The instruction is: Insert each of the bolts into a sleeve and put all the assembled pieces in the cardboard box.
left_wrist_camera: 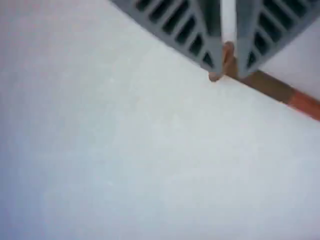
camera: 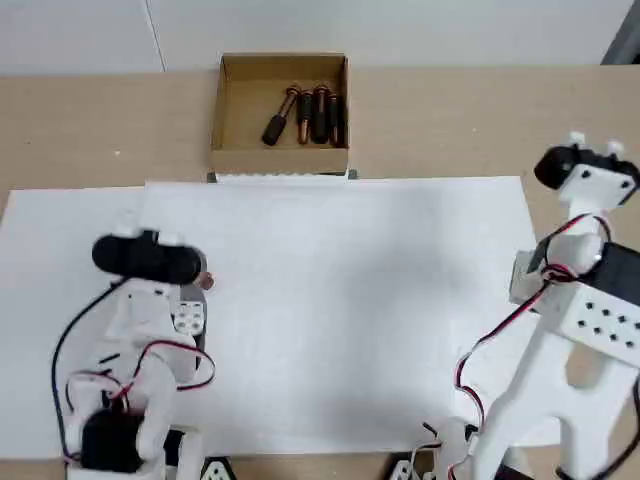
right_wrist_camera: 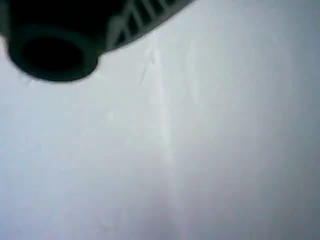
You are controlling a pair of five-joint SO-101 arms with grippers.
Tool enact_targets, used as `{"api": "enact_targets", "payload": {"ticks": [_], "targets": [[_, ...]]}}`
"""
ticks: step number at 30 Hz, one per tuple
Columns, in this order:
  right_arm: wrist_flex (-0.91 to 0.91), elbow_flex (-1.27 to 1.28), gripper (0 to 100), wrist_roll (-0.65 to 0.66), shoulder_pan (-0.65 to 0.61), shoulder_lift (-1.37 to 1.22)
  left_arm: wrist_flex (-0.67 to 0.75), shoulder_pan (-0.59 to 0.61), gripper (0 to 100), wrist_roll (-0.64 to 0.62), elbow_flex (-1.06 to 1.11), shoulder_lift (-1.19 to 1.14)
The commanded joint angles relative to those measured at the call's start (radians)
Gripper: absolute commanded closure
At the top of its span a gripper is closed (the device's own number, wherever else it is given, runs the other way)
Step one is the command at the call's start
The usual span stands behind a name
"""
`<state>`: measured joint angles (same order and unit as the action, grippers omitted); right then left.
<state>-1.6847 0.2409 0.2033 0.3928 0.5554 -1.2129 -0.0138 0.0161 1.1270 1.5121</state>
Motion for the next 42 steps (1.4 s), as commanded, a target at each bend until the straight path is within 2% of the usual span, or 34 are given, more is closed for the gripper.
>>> {"api": "enact_targets", "payload": {"ticks": [1,5,10,18,25,37,42], "targets": [[0.013,0.012,99.4,-0.005,0.008,0.061,0.028,0.005,99,-0.002,-0.163,-0.210],[0.013,0.041,99.3,-0.006,0.008,0.093,0.026,0.005,99,-0.002,-0.294,-0.414],[0.013,0.110,99.3,-0.006,0.010,0.136,-0.049,0.005,99,-0.002,-0.460,-0.646],[0.064,0.253,99.5,-0.006,0.010,0.255,-0.190,0.175,99,0.008,-0.657,-1.057],[0.076,0.339,99.5,-0.005,0.010,0.375,-0.359,0.178,99,0.186,-0.766,-1.293],[0.068,0.404,99.5,-0.005,0.010,0.519,-0.353,0.176,99,0.319,-0.769,-1.481],[0.067,0.404,99.5,-0.005,0.010,0.529,-0.276,0.172,99,0.322,-0.769,-1.540]]}}
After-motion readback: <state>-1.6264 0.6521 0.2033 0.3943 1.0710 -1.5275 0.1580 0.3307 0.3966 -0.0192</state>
